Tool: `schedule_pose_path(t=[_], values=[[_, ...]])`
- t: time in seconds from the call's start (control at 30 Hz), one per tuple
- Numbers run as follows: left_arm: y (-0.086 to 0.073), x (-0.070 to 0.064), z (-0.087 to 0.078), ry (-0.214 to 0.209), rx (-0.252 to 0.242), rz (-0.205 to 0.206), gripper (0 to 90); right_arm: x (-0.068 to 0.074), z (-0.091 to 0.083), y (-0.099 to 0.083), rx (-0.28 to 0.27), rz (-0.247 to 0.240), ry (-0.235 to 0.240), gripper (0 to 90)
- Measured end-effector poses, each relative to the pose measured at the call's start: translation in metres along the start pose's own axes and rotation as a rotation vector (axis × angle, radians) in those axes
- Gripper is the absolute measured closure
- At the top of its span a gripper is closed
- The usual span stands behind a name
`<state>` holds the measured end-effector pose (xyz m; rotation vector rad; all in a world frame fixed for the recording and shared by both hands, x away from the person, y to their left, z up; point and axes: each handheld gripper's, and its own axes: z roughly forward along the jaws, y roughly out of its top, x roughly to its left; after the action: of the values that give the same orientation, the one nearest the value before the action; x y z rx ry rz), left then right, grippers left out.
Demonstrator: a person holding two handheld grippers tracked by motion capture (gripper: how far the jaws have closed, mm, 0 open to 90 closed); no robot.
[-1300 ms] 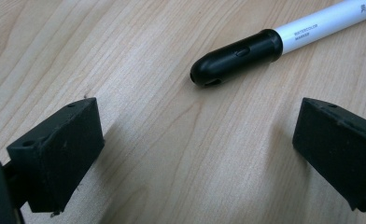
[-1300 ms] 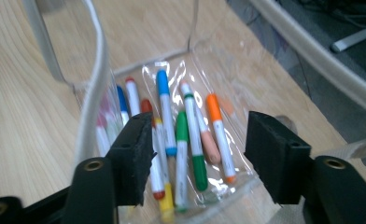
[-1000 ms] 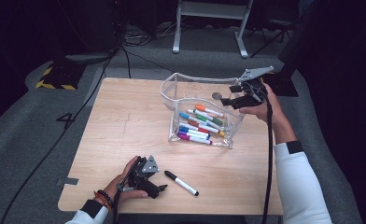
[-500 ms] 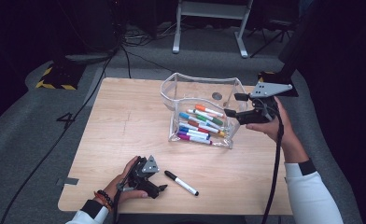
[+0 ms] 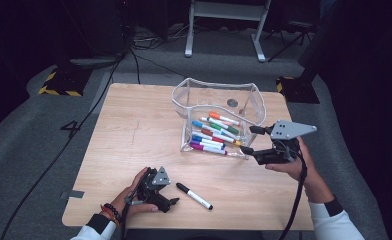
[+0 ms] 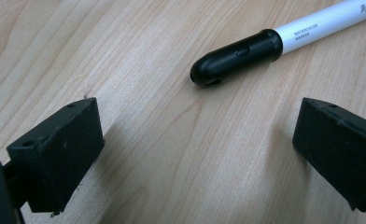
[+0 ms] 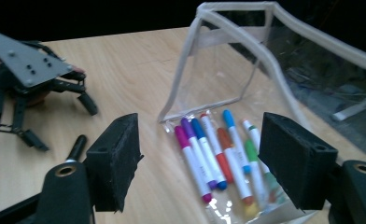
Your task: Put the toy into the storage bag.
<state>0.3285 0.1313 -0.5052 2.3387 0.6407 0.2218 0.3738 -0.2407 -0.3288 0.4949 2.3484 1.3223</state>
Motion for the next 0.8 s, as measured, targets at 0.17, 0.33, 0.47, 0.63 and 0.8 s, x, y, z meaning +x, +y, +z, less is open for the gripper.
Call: schedule_pose_path(t=[0.17, 0.33, 0.47, 0.63, 0.8], values=[[0.000, 0.000, 0.000, 0.000, 0.000, 0.000, 2.1, 0.013, 0.009, -0.023, 0.047, -0.008, 0.030, 29.7], [0.000, 0.000, 0.000, 0.000, 0.000, 0.000, 2.1, 0.029, 0.027, -0.047, 0.099, 0.005, 0.074, 30.5], [0.000, 0.000, 0.000, 0.000, 0.000, 0.000, 2.1, 0.043, 0.043, -0.059, 0.125, 0.002, 0.128, 30.8], [0.000, 0.000, 0.000, 0.001, 0.000, 0.000, 2.1, 0.062, 0.062, -0.071, 0.151, -0.002, 0.206, 30.9], [0.000, 0.000, 0.000, 0.001, 0.000, 0.001, 2.1, 0.085, 0.090, -0.083, 0.201, -0.026, 0.256, 31.4]])
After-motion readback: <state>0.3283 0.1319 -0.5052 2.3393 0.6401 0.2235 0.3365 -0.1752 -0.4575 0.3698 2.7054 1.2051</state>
